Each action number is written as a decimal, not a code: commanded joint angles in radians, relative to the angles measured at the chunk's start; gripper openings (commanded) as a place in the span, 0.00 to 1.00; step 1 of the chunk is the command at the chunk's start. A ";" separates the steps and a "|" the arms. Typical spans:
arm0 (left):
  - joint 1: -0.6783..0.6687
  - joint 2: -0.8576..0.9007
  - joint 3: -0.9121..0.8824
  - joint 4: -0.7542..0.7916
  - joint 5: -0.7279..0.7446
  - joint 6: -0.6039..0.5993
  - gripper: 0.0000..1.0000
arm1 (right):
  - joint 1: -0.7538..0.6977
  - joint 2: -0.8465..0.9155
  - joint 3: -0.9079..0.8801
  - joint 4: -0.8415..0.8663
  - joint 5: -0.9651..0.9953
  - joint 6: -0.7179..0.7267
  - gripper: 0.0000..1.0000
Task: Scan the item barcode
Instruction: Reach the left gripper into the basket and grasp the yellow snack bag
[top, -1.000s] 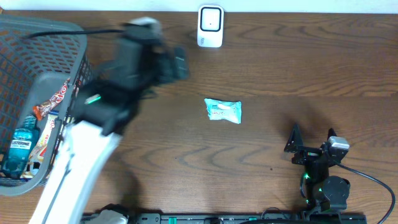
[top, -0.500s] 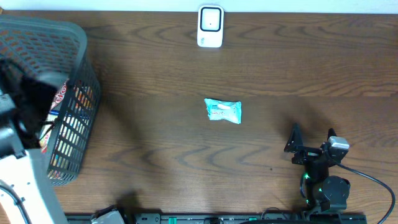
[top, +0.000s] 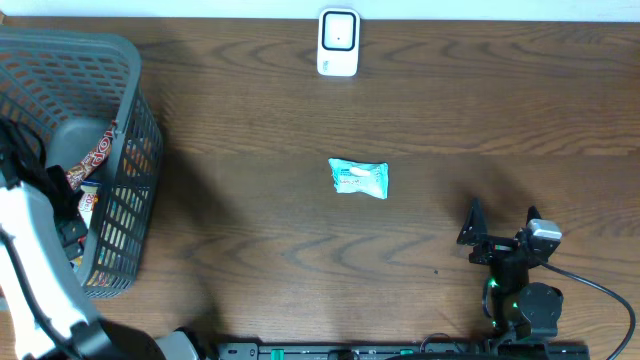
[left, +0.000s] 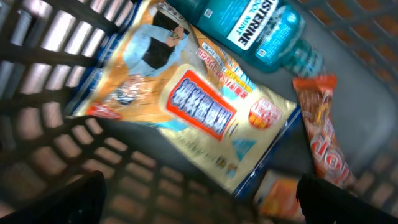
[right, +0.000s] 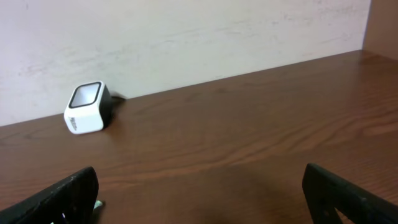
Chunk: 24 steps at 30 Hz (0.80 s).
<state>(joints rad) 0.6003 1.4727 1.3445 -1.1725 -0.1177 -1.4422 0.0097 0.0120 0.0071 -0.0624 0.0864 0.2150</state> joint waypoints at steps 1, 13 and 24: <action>0.000 0.072 -0.006 0.007 0.004 -0.113 0.98 | -0.004 -0.005 -0.002 -0.002 0.009 -0.014 0.99; 0.000 0.303 -0.007 0.008 0.001 -0.143 0.98 | -0.004 -0.005 -0.002 -0.002 0.009 -0.014 0.99; 0.002 0.436 -0.097 0.047 -0.039 -0.142 0.68 | -0.004 -0.005 -0.002 -0.002 0.009 -0.014 0.99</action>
<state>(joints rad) 0.5999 1.8797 1.3067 -1.1328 -0.1112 -1.5795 0.0097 0.0120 0.0071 -0.0628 0.0864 0.2153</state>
